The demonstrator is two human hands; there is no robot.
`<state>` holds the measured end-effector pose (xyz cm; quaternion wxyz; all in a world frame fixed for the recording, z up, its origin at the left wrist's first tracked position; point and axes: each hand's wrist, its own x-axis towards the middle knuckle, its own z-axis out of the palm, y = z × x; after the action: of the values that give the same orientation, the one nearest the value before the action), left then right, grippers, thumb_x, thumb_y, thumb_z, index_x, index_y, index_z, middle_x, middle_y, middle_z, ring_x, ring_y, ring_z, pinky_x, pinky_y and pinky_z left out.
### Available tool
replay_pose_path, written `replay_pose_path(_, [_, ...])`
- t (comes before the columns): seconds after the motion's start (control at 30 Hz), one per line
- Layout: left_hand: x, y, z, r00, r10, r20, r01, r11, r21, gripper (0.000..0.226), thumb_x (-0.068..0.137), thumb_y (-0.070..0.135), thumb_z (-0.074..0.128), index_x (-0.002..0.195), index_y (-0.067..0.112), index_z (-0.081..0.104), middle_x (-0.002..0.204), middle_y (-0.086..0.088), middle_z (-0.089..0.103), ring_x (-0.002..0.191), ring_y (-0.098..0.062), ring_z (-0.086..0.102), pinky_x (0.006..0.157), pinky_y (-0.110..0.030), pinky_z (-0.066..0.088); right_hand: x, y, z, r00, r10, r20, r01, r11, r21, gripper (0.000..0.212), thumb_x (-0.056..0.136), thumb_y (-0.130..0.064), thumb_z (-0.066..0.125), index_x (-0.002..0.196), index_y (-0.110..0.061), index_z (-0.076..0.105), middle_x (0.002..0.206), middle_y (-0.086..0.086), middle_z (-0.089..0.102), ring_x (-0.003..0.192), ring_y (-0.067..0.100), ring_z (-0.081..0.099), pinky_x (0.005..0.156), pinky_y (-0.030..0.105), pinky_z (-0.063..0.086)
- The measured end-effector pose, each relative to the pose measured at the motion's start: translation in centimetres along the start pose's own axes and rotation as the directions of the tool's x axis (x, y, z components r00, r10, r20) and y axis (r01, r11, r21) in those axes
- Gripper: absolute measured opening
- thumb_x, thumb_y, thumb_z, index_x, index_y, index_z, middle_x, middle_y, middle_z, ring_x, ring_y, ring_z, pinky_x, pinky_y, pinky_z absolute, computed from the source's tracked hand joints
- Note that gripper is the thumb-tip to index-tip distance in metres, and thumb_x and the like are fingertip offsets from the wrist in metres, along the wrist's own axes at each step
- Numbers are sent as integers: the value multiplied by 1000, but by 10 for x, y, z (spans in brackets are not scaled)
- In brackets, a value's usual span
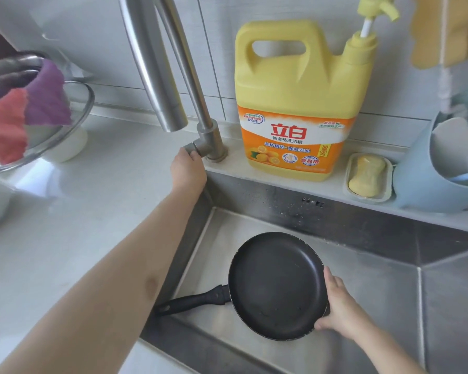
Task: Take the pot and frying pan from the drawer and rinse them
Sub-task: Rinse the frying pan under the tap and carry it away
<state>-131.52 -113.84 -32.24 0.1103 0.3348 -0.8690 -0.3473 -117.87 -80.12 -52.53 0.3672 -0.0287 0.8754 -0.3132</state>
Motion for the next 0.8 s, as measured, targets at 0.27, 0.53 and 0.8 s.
replay_pose_path(0.27, [5,-14,-8,996,61,63,-55,995,-86,31,96,6,35,112,-3,60,102,-26,62,98,-38,61,71,-34,40,3,1,1,1000,-7,5,7,1000,-6,143,61,-25,89,153,-23,-21,151,-4,16,98,8,46,86,18,40])
replay_pose_path(0.53, [-45,-52,5,994,95,46,-81,966,-246,22,102,19,44,118,7,53,110,6,59,95,-9,50,82,-21,35,2,0,-1,1000,6,21,-6,1000,4,142,62,-25,88,152,-23,-22,150,-5,16,94,7,53,82,16,42])
replay_pose_path(0.8, [-125,-179,54,561,-165,811,-295,876,382,128,72,37,83,154,28,-15,161,-1,1,145,-25,23,115,-39,29,4,5,-2,999,-11,46,7,998,69,149,56,-23,91,149,-39,-25,143,-7,22,90,4,52,83,16,43])
